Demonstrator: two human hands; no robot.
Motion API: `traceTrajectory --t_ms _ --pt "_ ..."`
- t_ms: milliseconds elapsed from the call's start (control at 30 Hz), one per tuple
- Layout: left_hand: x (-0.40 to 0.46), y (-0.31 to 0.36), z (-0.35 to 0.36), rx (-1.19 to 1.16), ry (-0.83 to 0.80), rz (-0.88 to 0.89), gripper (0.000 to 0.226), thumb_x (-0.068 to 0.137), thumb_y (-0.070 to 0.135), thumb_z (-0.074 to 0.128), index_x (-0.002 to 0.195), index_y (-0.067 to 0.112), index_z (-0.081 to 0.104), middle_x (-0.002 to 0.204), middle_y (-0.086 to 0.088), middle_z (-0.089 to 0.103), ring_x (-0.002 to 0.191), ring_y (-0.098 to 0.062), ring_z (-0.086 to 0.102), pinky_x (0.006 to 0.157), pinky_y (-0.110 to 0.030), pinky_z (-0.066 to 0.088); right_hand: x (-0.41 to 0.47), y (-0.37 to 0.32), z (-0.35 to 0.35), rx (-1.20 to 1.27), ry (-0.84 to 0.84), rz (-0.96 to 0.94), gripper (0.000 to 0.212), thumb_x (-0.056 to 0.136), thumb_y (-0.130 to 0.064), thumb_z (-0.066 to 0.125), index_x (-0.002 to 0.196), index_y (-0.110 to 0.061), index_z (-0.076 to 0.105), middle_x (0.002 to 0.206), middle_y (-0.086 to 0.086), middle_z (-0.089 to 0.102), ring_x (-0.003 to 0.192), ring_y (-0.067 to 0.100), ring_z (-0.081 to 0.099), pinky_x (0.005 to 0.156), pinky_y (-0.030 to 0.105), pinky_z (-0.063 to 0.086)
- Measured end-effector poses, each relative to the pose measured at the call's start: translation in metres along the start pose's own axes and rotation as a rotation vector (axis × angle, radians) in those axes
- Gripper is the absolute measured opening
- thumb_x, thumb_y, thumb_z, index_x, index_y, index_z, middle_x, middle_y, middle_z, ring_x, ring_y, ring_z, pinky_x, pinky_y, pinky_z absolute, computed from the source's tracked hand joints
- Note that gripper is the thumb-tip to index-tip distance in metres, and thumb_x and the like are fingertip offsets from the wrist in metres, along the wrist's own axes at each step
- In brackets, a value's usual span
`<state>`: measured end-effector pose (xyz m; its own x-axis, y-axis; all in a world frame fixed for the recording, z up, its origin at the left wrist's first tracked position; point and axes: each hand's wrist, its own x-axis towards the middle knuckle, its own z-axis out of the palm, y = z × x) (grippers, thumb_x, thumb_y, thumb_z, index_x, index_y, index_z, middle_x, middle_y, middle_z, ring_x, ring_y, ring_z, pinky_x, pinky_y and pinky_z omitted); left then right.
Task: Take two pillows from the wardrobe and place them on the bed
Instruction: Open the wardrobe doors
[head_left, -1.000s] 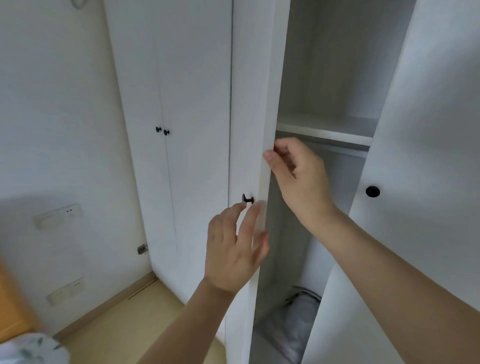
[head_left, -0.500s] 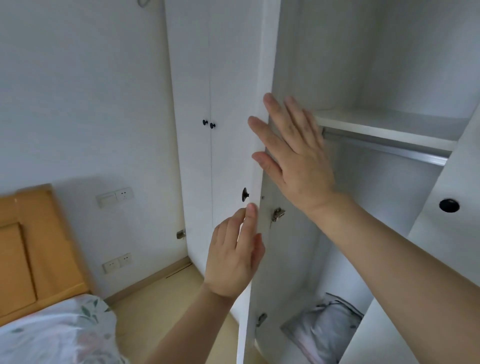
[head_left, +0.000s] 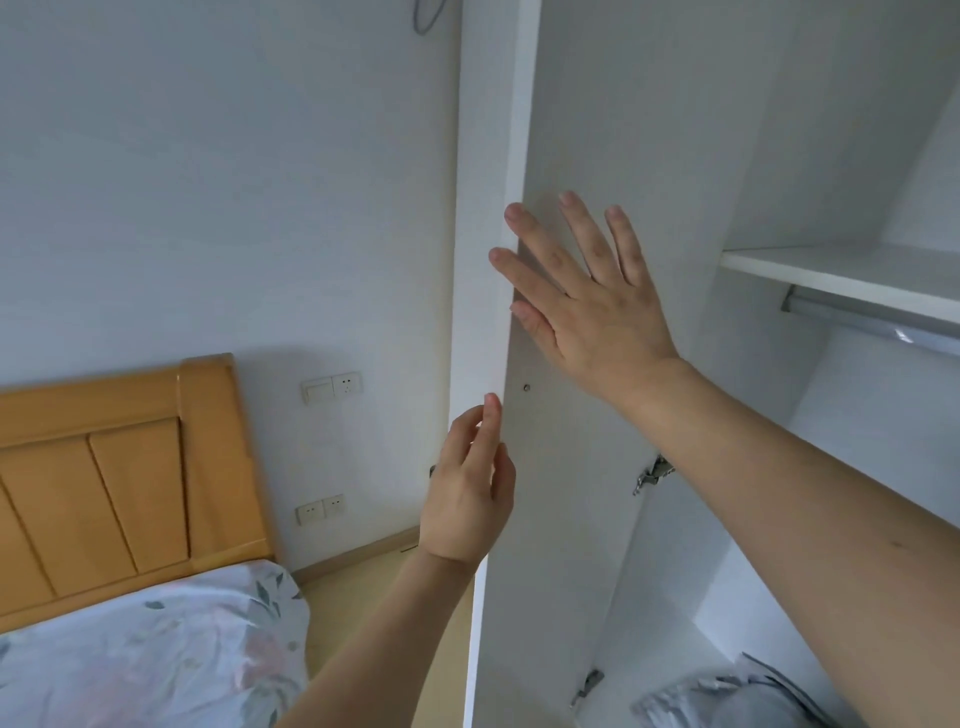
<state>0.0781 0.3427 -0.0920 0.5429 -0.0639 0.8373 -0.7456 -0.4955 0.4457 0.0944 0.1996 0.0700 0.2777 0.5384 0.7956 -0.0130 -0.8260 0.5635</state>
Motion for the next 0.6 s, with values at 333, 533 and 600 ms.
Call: traceTrajectory --t_ms 333,533,600 --pt "0.032 -0.062 0.002 -0.025 0.046 -0.063 0.053 0.091 -0.004 0.049 0.143 0.002 0.042 0.117 -0.012 0.059 0.089 -0.027 0.061 0.079 -0.034 0.053 0.035 -0.022 0.054 0.022 -0.115 -0.040 0.045 0.102 -0.046 0.032 0.143 -0.029 0.037 0.161 -0.003 0.016 0.147 0.033 0.017 0.117 0.054 0.014" --pt "0.040 -0.079 0.002 -0.026 0.041 -0.097 0.054 0.091 -0.002 0.048 0.144 0.006 0.042 0.121 -0.008 0.059 0.093 -0.025 0.061 0.080 -0.028 0.052 0.044 -0.032 0.075 0.054 -0.114 -0.019 0.043 0.101 -0.045 0.034 0.140 -0.028 0.040 0.161 -0.003 0.019 0.146 0.033 0.020 0.117 0.055 0.016" --pt "0.042 -0.081 0.001 -0.015 0.018 -0.087 0.055 0.090 -0.005 0.049 0.144 0.005 0.042 0.120 -0.008 0.059 0.092 -0.025 0.061 0.080 -0.026 0.051 0.044 -0.031 0.078 0.070 -0.109 -0.023 0.042 0.101 -0.044 0.034 0.140 -0.028 0.040 0.160 -0.002 0.020 0.146 0.033 0.021 0.117 0.055 0.017"
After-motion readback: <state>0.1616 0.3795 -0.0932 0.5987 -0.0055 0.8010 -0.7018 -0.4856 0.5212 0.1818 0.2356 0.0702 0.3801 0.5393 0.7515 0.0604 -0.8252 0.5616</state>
